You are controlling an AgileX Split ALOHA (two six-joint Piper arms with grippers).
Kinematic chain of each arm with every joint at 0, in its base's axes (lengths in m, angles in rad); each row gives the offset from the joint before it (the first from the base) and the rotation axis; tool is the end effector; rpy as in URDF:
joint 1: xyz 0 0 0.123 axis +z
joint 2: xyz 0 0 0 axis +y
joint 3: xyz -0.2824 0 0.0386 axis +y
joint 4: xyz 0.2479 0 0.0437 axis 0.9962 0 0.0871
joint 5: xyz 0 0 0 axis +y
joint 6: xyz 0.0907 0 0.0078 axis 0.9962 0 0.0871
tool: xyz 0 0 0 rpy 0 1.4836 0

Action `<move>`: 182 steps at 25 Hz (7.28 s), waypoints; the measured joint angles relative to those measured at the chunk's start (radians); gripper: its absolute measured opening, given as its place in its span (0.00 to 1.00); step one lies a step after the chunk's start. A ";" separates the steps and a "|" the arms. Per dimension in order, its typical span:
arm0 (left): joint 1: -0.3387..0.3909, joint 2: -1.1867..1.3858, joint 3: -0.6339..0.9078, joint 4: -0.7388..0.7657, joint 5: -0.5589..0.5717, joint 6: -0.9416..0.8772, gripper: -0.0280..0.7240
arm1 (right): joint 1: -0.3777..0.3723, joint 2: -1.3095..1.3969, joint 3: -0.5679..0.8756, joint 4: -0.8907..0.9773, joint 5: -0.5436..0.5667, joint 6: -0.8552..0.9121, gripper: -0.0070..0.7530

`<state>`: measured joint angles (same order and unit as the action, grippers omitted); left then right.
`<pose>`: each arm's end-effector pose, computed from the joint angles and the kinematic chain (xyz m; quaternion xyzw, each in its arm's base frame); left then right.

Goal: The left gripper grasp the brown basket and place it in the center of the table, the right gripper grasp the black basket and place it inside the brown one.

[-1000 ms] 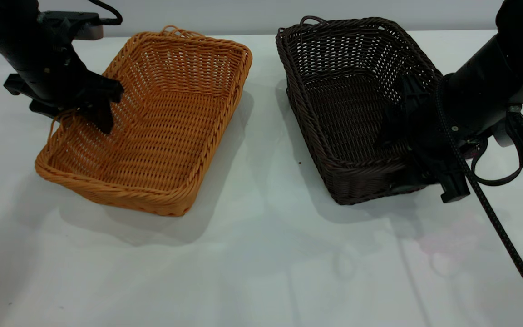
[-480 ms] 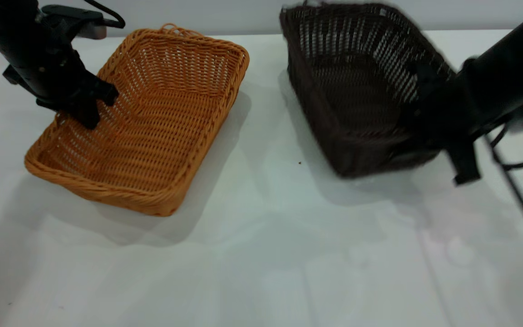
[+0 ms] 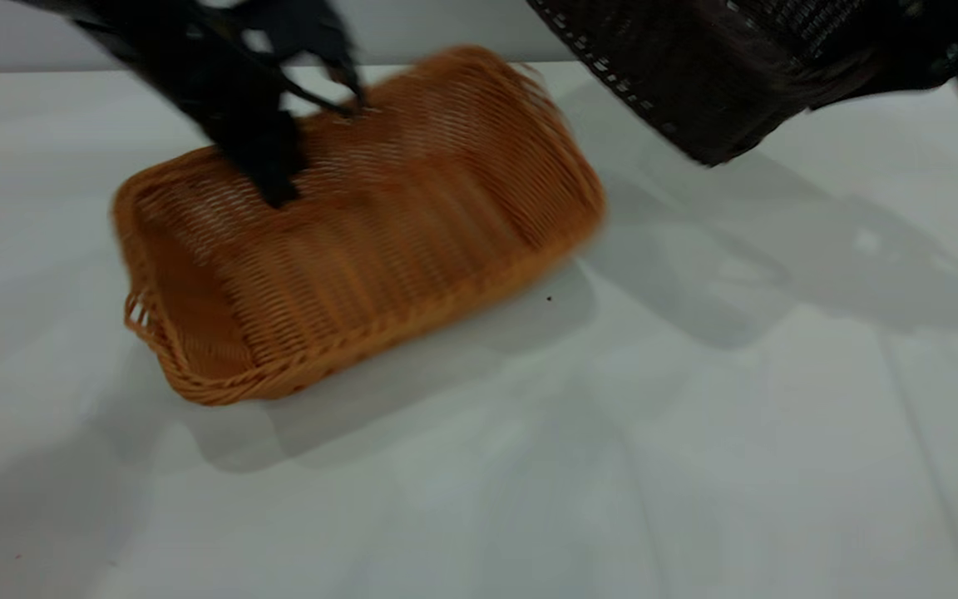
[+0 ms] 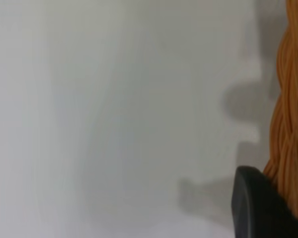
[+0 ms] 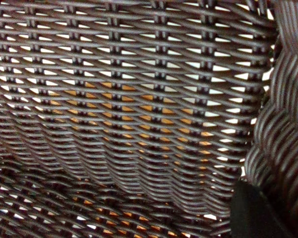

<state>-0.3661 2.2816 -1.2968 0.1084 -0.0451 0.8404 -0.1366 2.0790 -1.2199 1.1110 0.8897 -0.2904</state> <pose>0.4170 -0.1603 0.0608 0.5728 0.7406 0.0987 0.3372 0.3903 0.0104 0.1293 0.2841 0.8732 0.3934 0.0458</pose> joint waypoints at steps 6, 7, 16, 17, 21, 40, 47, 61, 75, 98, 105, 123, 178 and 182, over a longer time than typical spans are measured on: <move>-0.116 0.034 -0.009 0.052 -0.037 0.135 0.16 | -0.019 0.000 -0.177 -0.158 0.153 0.036 0.13; -0.120 0.036 -0.009 0.052 -0.035 0.135 0.16 | -0.019 0.000 -0.190 -0.163 0.168 0.036 0.13; -0.122 0.036 -0.009 0.057 -0.032 0.112 0.19 | -0.019 0.000 -0.209 -0.180 0.189 0.045 0.13; -0.122 0.036 -0.008 0.059 -0.041 0.112 0.21 | -0.019 0.000 -0.209 -0.180 0.190 0.045 0.13; -0.125 0.041 0.000 0.060 -0.093 0.112 0.37 | -0.019 0.000 -0.209 -0.180 0.195 0.043 0.13; -0.172 -0.545 0.230 0.060 -0.050 0.089 0.65 | -0.082 0.000 -0.209 -0.022 0.205 -0.001 0.13; -0.175 -0.926 0.279 0.060 0.006 -0.040 0.60 | 0.159 0.000 -0.209 -0.207 0.177 -0.010 0.13; -0.176 -1.133 0.280 0.060 0.029 -0.098 0.59 | 0.428 0.072 -0.209 -0.517 -0.027 0.135 0.13; -0.176 -1.138 0.280 0.060 0.026 -0.104 0.59 | 0.436 0.143 -0.213 -0.537 0.005 0.131 0.37; -0.176 -1.572 0.281 0.029 0.899 -0.679 0.59 | 0.436 -0.763 -0.218 -0.726 0.277 0.099 0.73; -0.176 -1.597 0.281 0.025 1.213 -0.832 0.59 | 0.436 -1.128 -0.091 -0.812 0.343 0.193 0.73; -0.176 -1.607 0.634 -0.072 1.157 -0.853 0.59 | 0.436 -1.818 0.747 -1.037 0.227 0.245 0.73; 0.333 -2.301 0.808 -0.123 1.159 -0.827 0.59 | 0.144 -2.096 0.747 -1.036 0.233 0.252 0.72; 0.333 -2.301 0.808 -0.123 1.159 -0.827 0.59 | 0.144 -2.096 0.747 -1.036 0.233 0.252 0.72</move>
<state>-0.0328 -0.0191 -0.4892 -0.0147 1.1139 0.0137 0.0075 -0.0165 -0.4730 0.0746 1.1230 -0.0383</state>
